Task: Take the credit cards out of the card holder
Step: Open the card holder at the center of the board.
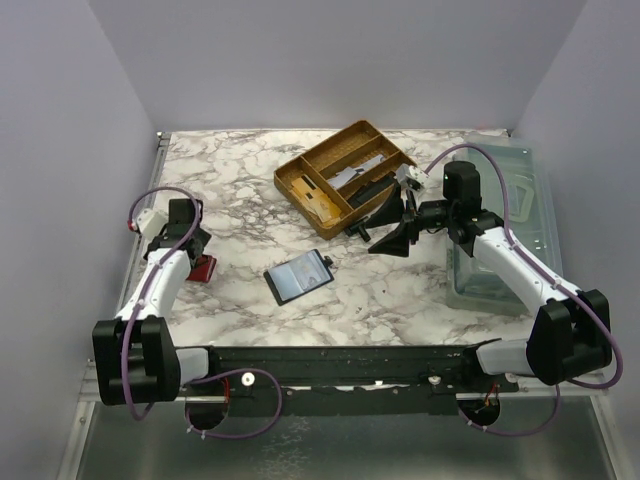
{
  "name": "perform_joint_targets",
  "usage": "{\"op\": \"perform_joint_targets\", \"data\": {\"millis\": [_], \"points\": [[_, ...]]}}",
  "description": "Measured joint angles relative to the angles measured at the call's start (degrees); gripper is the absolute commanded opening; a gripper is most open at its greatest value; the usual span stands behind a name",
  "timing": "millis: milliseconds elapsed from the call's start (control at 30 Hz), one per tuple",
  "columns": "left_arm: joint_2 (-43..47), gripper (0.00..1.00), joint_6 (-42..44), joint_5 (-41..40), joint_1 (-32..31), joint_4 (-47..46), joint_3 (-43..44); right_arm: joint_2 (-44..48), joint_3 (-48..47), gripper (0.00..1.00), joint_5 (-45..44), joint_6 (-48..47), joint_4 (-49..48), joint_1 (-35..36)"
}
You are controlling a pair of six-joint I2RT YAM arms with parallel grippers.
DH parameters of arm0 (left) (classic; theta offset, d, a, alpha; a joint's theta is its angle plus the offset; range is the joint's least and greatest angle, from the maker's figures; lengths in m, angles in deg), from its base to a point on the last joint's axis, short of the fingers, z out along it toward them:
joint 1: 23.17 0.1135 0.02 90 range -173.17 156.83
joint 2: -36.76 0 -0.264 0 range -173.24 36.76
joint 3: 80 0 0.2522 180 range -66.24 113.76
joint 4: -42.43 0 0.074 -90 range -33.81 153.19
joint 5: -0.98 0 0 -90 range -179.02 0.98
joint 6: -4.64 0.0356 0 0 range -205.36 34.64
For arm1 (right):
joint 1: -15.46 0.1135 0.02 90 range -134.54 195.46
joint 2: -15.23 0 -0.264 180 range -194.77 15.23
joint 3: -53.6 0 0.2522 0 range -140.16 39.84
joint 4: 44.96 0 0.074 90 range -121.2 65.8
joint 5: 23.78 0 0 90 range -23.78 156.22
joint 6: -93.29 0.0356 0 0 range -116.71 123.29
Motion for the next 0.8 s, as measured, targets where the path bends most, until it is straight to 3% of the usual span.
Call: {"op": "perform_joint_targets", "data": {"millis": [233,467,600,800], "points": [[-0.3,0.67,-2.9,6.9,9.1,-5.9,-5.2,0.0,0.0,0.79,0.0,0.2,-0.1,0.0],[-2.6,0.59,-2.4,14.1,11.3,-11.5,-6.2,0.0,0.0,0.79,0.0,0.2,-0.1,0.0],[-2.8,0.48,-2.0,17.0,12.2,-14.0,-6.2,-0.1,0.0,0.79,0.0,0.2,0.0,0.0],[-4.8,0.47,-1.6,21.7,14.8,-16.1,-6.2,-0.3,0.0,0.79,0.1,0.2,0.0,0.0]]}}
